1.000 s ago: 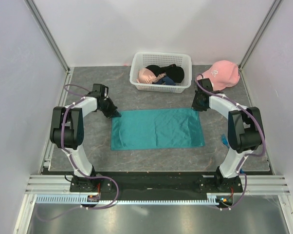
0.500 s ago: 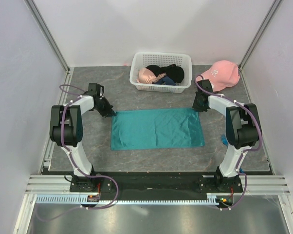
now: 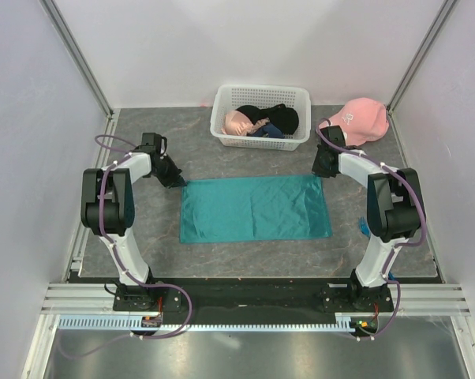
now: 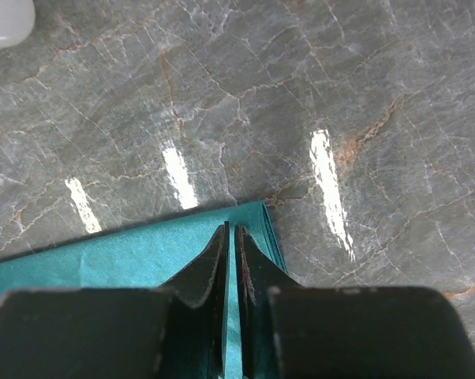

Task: Fold the napkin into a case and place the utensils inside
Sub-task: Smooth out the rectangle-folded napkin at the center of the board.

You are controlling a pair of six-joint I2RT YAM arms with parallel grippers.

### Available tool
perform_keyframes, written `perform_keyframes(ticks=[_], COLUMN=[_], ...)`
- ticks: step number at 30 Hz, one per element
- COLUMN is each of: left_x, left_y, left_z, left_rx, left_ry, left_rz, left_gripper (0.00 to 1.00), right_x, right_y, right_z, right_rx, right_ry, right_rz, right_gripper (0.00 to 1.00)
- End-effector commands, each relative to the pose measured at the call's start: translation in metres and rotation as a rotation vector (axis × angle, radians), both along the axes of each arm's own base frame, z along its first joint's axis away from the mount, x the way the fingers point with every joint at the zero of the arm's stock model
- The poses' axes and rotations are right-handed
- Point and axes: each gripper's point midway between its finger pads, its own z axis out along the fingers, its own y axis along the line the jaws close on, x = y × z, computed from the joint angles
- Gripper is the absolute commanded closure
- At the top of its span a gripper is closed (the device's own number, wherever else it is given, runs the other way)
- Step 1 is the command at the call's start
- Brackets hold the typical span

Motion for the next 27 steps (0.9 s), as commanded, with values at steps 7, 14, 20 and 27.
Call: perform_keyframes(ticks=[7, 14, 20, 27], left_x=[0.016, 0.010, -0.028, -0.087], left_y=[0.009, 0.002, -0.018, -0.057], left_z=[0.006, 0.067, 0.098, 0.119], left_rx=[0.046, 0.021, -0.052, -0.141], left_ry=[-0.042, -0.188, -0.260, -0.348], left_rz=[-0.037, -0.079, -0.150, -0.301], left_gripper=[0.98, 0.97, 0.93, 0.90], right_x=[0.025, 0.011, -0.043, -0.084], right_y=[0.000, -0.013, -0.023, -0.018], right_z=[-0.001, 0.048, 0.053, 0.027], right_rx=[-0.007, -0.056, -0.085, -0.069], right_ry=[-0.030, -0.075, -0.008, 0.074], right_rz=[0.021, -0.011, 0.015, 0.127], right_gripper=[0.87, 0.71, 0.50, 0.42])
